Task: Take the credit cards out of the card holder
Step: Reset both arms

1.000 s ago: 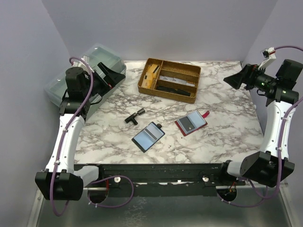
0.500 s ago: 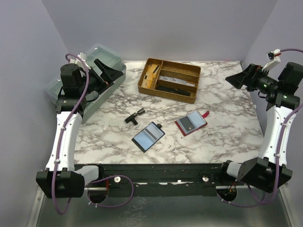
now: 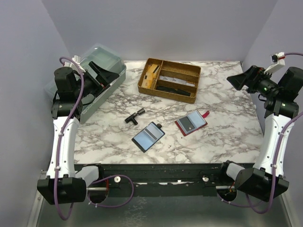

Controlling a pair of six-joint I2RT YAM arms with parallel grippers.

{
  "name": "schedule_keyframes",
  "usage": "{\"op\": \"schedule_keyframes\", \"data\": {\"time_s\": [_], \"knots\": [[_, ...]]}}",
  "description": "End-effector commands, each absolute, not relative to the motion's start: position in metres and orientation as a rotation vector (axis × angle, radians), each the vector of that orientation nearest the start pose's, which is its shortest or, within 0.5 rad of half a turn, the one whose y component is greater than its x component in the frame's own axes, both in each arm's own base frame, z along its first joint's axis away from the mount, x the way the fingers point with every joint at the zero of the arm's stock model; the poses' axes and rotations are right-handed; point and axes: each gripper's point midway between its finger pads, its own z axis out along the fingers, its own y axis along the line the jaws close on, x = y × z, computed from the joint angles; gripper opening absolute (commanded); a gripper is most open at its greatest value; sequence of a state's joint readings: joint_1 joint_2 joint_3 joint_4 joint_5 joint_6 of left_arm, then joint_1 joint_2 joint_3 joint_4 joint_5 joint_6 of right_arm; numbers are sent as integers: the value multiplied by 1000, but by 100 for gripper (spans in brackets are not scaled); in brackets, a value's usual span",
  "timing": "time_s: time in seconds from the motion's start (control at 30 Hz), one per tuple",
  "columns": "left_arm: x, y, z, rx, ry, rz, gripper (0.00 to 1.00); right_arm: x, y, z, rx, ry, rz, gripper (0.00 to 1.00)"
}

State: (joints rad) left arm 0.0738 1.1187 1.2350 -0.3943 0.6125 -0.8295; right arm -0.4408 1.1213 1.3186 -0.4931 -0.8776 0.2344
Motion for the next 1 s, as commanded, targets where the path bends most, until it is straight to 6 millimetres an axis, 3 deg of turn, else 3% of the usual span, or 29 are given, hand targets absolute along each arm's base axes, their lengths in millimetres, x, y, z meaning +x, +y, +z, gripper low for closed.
{"op": "schedule_keyframes", "data": {"time_s": [0.0,0.47,0.97], "knots": [[318,-102,358,-420,1883,-1102,99,331,-9,361,63,1816,622,99],[309,-98,358,-413,1864,-1062,99,333,-18,356,110,1836,570,99],[315,-94,363,-421,1851,-1039,99,338,-21,356,127,1840,567,99]]}}
